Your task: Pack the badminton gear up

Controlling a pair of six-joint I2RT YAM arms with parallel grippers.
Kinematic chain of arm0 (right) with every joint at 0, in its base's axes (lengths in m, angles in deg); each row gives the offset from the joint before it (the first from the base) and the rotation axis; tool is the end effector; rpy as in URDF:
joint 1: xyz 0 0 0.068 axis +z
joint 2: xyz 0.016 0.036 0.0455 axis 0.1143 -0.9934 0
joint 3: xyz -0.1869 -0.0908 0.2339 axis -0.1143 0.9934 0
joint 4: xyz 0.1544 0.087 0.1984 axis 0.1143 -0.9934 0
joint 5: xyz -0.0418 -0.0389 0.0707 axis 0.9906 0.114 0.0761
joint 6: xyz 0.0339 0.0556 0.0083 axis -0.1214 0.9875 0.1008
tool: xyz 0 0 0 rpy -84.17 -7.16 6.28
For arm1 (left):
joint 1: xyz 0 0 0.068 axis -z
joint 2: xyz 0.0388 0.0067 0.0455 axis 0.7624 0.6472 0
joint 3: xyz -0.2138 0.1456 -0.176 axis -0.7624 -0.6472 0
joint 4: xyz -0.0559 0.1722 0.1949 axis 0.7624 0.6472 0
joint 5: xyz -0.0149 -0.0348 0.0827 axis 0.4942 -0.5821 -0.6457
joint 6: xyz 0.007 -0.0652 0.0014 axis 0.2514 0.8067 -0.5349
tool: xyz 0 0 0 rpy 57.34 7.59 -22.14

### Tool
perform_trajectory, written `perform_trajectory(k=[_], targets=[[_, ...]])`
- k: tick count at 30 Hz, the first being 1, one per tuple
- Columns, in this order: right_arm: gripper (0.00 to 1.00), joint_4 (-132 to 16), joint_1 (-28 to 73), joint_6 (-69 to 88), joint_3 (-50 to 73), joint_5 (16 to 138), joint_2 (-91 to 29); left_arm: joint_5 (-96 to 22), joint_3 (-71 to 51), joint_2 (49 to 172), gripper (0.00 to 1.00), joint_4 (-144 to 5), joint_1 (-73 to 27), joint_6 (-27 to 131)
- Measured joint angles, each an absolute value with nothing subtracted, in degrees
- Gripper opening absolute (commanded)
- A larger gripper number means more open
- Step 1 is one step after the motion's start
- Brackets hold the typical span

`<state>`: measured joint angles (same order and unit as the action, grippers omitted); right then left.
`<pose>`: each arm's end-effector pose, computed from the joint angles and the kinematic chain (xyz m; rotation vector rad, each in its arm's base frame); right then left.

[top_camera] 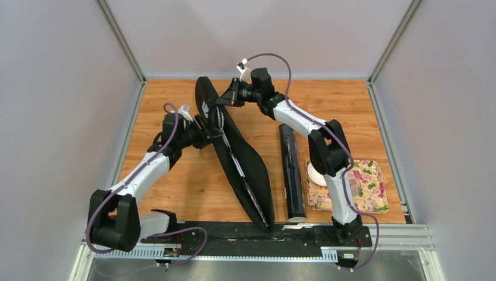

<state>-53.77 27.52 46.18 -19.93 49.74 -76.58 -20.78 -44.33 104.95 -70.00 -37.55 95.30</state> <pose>0.4553 0.3434 0.2988 -0.3073 2.0571 1.4439 0.2526 -0.0763 0.2583 -0.5387 2.1817 -1.1224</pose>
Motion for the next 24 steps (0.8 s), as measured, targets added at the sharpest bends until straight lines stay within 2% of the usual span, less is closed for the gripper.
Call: perform_trajectory(k=[5, 6, 10, 16, 19, 21, 23, 24], targets=[[0.00, -55.99, 27.50, 43.71, -21.54, 48.69, -76.58, -30.42, -29.89, 106.46, 0.64, -59.12, -38.60, 93.91], [0.00, -56.52, 27.54, 43.21, -21.96, 48.50, -76.58, -32.82, -26.02, 107.66, 0.80, -57.20, -38.80, 93.84], [0.00, -58.68, 28.02, 40.87, -23.99, 47.21, -76.58, -39.49, -14.30, 113.84, 0.81, -53.70, -39.08, 93.18], [0.00, -61.96, 29.01, 37.85, -25.87, 46.77, -76.58, -46.90, 6.48, 130.26, 0.81, -39.49, -39.56, 94.10], [0.00, -62.75, 29.16, 36.65, -26.02, 46.51, -76.58, -49.17, 11.60, 135.02, 0.75, -34.46, -39.70, 94.50], [0.00, -62.88, 29.20, 36.06, -26.02, 46.09, -76.64, -50.64, 12.17, 135.87, 0.66, -32.15, -39.72, 94.52], [0.00, -62.97, 29.23, 35.67, -26.02, 45.55, -76.64, -50.72, 12.32, 135.90, 0.62, -31.34, -39.83, 94.63], [0.00, -63.03, 29.27, 35.43, -26.02, 45.42, -76.67, -50.66, 12.65, 135.94, 0.56, -31.10, -39.87, 94.56]])
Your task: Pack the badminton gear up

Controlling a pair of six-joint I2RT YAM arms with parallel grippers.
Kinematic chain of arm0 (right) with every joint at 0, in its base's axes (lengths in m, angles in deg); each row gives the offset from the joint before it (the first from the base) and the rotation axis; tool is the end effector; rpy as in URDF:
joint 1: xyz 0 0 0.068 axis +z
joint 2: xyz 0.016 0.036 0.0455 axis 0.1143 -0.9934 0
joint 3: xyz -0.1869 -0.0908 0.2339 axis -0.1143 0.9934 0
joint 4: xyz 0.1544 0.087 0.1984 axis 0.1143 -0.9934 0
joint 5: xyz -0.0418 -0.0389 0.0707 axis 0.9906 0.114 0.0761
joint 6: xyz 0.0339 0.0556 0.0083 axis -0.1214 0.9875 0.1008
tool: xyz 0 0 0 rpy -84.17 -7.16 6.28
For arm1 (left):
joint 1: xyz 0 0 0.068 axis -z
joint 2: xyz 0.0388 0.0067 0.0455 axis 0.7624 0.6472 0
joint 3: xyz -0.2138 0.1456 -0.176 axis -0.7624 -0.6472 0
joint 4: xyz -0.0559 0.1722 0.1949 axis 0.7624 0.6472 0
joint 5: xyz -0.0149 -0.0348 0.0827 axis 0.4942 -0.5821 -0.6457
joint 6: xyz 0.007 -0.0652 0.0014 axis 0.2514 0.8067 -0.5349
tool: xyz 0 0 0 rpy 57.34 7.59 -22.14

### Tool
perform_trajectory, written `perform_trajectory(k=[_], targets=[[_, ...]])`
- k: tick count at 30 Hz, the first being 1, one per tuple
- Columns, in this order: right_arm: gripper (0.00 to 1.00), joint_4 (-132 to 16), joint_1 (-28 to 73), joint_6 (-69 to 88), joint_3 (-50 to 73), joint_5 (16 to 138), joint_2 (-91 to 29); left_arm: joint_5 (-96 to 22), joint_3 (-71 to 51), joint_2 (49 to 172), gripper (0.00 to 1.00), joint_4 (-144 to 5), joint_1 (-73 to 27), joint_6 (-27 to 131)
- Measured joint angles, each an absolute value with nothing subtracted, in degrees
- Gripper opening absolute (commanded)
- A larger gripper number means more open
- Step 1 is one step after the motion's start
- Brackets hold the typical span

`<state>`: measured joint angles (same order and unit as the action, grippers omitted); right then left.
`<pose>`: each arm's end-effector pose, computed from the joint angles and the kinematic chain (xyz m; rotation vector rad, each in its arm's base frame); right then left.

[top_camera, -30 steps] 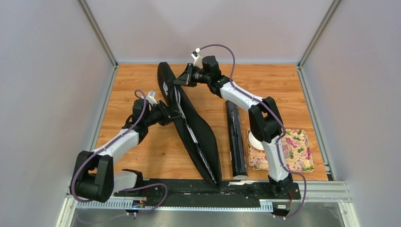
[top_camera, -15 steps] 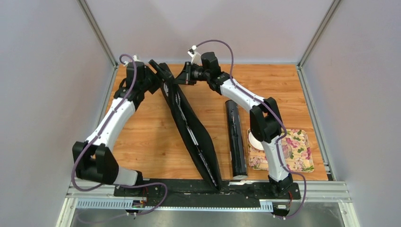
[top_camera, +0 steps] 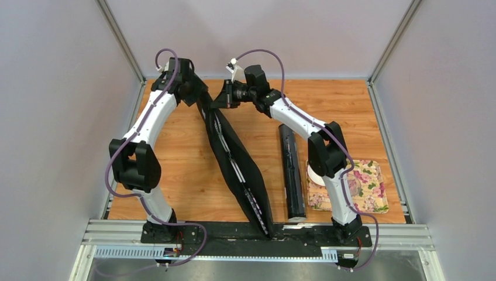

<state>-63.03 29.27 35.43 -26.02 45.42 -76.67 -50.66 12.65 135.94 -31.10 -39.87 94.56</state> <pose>0.4409 0.3583 0.3198 -0.5671 2.0285 1.4099 0.4188 -0.0677 0.3618 -0.9223 2.1638 -0.4563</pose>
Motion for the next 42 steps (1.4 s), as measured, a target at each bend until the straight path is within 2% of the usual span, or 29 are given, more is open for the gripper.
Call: perform_trajectory(k=[2, 3, 5, 6, 14, 18, 25, 37, 42], targets=[[0.00, -63.12, 29.31, 34.79, -26.05, 45.09, -76.67, -50.33, 14.20, 136.53, 0.47, -29.79, -39.96, 94.61], [0.00, -63.54, 29.38, 34.18, -26.40, 44.98, -76.86, -50.16, 14.61, 136.79, 0.29, -29.68, -40.02, 94.65], [0.00, -64.06, 29.40, 33.72, -26.92, 44.72, -77.17, -49.83, 14.99, 137.14, 0.13, -29.68, -40.02, 95.20], [0.00, -64.37, 29.42, 33.31, -27.29, 44.58, -77.41, -49.78, 15.14, 137.23, 0.00, -29.79, -40.02, 95.33], [0.00, -67.49, 29.93, 31.32, -29.19, 44.04, -77.61, -55.90, 18.70, 138.08, 0.00, -24.89, -39.80, 96.46], [0.00, -67.45, 30.41, 31.23, -26.26, 42.62, -77.15, -60.28, 20.71, 138.78, 0.00, -20.85, -40.50, 98.08], [0.00, -65.33, 31.48, 31.19, -10.16, 40.69, -70.55, -63.01, 21.59, 139.70, 0.00, -17.02, -43.48, 99.89], [0.00, -68.39, 31.50, 26.71, 20.95, 42.31, -47.14, -63.29, 20.69, 139.70, 0.00, -19.76, -54.58, 99.94], [0.00, -70.38, 31.50, 25.83, 29.08, 44.41, -41.11, -62.57, 19.95, 139.70, 0.00, -21.55, -59.13, 99.96]])
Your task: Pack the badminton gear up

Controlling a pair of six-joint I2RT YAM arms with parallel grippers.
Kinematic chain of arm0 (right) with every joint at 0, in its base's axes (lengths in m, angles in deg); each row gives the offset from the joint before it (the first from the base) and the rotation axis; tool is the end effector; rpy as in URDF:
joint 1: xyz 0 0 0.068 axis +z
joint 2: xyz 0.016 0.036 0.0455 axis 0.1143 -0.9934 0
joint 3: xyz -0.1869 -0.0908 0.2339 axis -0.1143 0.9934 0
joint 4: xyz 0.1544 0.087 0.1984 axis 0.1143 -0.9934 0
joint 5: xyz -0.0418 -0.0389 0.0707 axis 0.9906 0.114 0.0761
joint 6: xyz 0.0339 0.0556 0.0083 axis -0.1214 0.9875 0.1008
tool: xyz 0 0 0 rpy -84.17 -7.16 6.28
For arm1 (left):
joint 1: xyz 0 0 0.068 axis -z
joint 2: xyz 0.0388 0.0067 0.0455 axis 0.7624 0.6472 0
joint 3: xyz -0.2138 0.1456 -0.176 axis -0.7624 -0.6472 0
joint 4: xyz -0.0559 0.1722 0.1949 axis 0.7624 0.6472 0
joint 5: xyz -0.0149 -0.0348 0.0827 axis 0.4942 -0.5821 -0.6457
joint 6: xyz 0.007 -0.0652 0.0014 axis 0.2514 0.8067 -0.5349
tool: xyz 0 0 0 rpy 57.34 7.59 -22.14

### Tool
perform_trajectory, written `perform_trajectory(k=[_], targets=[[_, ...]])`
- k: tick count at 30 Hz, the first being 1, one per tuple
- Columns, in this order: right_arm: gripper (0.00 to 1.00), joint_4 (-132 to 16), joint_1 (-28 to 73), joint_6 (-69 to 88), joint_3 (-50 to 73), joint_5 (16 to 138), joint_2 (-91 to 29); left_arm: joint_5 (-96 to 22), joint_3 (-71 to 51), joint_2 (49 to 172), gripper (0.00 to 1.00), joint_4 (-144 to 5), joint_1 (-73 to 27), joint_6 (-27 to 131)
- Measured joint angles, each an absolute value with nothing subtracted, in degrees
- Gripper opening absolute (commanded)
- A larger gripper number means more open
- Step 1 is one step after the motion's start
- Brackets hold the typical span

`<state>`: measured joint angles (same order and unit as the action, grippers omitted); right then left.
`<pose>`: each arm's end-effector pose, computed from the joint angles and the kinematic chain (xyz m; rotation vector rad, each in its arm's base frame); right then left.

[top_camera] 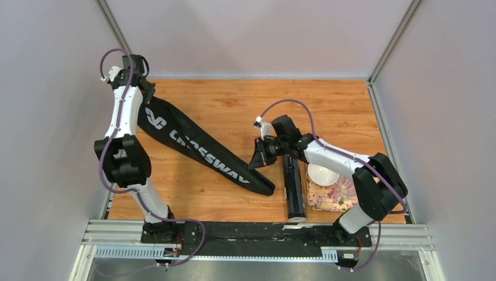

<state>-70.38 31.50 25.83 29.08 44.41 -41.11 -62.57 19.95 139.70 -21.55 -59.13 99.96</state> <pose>0.2526 0.2398 0.2501 -0.6928 2.4488 1.2994 0.4222 0.0857 0.3654 -1.4431 1.8780 -0.0556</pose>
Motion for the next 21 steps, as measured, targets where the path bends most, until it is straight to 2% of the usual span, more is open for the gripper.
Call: perform_trajectory(k=[21], targets=[[0.00, -72.28, 31.00, 25.48, 51.46, 53.83, -21.96, -60.80, 19.75, 141.69, 0.00, -24.85, -64.72, 99.96]])
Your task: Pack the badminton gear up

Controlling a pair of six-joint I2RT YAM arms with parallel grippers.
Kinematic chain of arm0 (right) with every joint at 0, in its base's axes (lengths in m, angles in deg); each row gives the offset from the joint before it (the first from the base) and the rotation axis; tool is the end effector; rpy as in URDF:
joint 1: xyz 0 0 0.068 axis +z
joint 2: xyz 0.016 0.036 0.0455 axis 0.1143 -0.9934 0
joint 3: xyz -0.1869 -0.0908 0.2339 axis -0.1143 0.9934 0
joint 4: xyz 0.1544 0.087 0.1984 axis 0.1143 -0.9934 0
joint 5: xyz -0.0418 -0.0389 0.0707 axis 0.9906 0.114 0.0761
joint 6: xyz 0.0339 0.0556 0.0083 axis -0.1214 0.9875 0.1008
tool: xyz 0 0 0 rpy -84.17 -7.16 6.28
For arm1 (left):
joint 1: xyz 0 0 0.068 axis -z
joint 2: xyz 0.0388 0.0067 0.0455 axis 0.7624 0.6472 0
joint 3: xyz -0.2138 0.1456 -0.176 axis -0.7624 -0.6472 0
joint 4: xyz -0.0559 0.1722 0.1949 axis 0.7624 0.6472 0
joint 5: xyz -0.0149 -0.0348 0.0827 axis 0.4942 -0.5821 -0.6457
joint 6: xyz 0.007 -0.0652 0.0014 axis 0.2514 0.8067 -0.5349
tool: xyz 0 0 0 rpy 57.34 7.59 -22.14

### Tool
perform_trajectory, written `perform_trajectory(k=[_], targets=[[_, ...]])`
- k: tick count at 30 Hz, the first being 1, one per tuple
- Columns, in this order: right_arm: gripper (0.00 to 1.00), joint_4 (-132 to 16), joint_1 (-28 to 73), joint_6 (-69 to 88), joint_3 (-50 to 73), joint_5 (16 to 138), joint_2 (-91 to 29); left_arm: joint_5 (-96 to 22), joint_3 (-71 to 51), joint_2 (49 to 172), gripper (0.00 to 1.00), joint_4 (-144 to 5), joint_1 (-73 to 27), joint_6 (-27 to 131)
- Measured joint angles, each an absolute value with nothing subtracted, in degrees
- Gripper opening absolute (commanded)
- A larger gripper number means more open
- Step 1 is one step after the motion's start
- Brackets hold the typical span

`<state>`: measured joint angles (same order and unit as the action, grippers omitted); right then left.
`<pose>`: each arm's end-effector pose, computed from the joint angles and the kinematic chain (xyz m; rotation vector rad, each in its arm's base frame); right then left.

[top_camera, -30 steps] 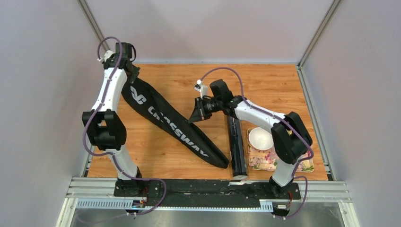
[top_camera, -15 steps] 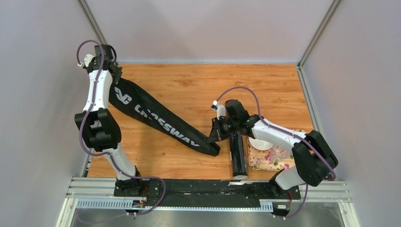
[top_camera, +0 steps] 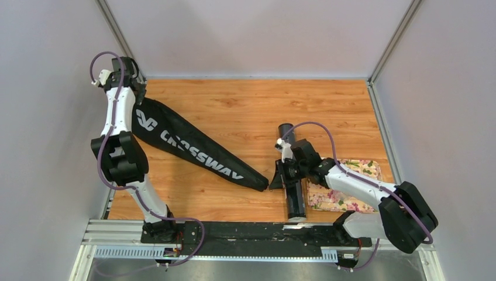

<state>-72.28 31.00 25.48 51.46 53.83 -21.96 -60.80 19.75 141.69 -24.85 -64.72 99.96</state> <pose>0.1715 0.1648 0.2112 -0.5853 2.5586 1.0734 0.4257 0.1286 0.3542 -1.5192 1.8056 -0.0528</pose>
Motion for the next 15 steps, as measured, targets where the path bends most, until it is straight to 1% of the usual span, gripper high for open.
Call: perform_trajectory(k=[4, 9, 12, 13, 15], targets=[[0.00, -71.75, 30.97, 26.14, 54.34, 55.32, -21.39, -60.84, 19.75, 141.97, 0.00, -24.74, -64.83, 99.96], [0.00, -69.66, 31.00, 27.08, 55.09, 55.80, -21.41, -60.60, 19.75, 142.26, 0.00, -24.83, -64.87, 99.94], [0.00, -68.76, 31.02, 28.28, 54.72, 56.19, -22.90, -59.40, 19.75, 142.54, 0.17, -25.35, -65.07, 99.87], [0.00, -68.65, 31.02, 28.56, 54.37, 56.34, -23.55, -58.79, 19.75, 142.76, 0.39, -25.66, -65.16, 99.68], [0.00, -68.67, 31.13, 29.50, 52.95, 57.24, -25.59, -56.95, 19.75, 143.48, 0.61, -27.03, -65.18, 98.65]])
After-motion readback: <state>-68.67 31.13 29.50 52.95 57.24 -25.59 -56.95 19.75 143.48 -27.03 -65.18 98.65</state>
